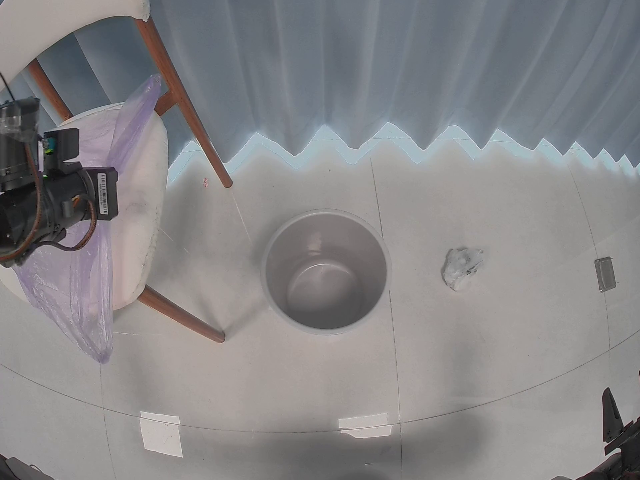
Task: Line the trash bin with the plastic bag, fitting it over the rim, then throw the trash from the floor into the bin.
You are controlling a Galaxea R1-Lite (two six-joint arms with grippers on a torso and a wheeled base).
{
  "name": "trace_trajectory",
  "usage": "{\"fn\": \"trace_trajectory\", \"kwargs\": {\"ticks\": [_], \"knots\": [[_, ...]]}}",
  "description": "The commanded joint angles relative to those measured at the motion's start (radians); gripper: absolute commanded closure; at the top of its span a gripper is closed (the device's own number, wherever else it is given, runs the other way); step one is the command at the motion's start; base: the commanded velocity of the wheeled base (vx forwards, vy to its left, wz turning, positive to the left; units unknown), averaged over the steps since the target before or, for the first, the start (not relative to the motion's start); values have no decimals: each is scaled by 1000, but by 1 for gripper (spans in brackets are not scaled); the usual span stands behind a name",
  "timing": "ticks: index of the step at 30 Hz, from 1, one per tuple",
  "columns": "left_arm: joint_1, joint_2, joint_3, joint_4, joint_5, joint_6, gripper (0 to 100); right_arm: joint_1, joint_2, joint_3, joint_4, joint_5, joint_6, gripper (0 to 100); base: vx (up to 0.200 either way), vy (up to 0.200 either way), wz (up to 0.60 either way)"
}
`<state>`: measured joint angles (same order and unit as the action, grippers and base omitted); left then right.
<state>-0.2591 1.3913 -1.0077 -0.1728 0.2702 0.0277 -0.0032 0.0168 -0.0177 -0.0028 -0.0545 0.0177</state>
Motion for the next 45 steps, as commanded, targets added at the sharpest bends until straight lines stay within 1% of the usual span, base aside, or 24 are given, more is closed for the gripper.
{"fn": "trace_trajectory", "kwargs": {"ticks": [1,3,4,5,7,8,10,11,12,15,16,20,22,25,28,32,33,35,37,38,39,41,42,45], "knots": [[103,-172,80,-5,-194,-149,100,0,-17,18,0,1,-4,0,0,0,0],[153,-198,98,-10,-266,-186,100,-1,-17,18,0,1,-8,0,0,0,0],[156,-199,98,-10,-270,-187,100,0,-17,18,0,1,-8,0,0,0,0],[210,-215,104,-16,-338,-213,100,0,-17,18,0,1,-13,0,0,0,0],[253,-230,109,-28,-402,-238,100,0,-17,18,1,2,-13,0,0,0,0],[288,-247,118,-45,-473,-275,100,0,-17,18,0,2,-13,0,0,0,0],[313,-262,136,-80,-560,-328,100,0,-17,18,1,2,-13,0,0,0,0],[313,-262,136,-80,-560,-328,100,0,-17,18,1,2,-13,0,0,0,0],[316,-273,166,-137,-626,-385,100,0,-17,18,0,1,-10,0,0,0,0],[308,-275,187,-197,-649,-428,100,0,-17,18,1,1,-10,0,0,0,0],[308,-265,195,-254,-654,-450,100,-1,-17,18,1,1,-10,0,0,0,0],[317,-227,182,-307,-645,-453,100,0,-17,18,0,1,-10,0,0,0,0],[302,-225,199,-332,-661,-468,100,0,-17,18,0,2,-10,0,0,0,0],[253,-239,210,-335,-712,-512,100,0,-17,18,0,1,-10,0,0,0,0],[199,-253,213,-327,-801,-545,100,0,-17,18,0,2,-10,0,0,0,0],[176,-236,218,-330,-830,-542,100,0,-17,18,0,2,-10,0,0,0,0],[112,-221,219,-335,-847,-542,100,0,-17,18,0,2,-10,0,0,0,0],[31,-224,224,-335,-885,-545,100,0,-17,18,0,2,-8,0,0,0,0],[-2,-227,228,-335,-904,-546,100,0,-17,18,0,2,-8,0,0,0,0],[-77,-227,248,-335,-942,-548,100,0,-17,18,0,2,-8,0,0,0,0],[-111,-227,262,-333,-953,-549,100,0,-17,18,0,2,-8,0,0,0,0],[-111,-227,262,-333,-953,-549,100,0,-17,18,0,2,-8,0,0,0,0],[-204,-221,319,-335,-964,-554,100,0,-17,18,0,2,-8,0,0,0,0],[-275,-207,342,-337,-965,-554,100,0,-17,18,0,2,-8,0,0,0,0]]}}
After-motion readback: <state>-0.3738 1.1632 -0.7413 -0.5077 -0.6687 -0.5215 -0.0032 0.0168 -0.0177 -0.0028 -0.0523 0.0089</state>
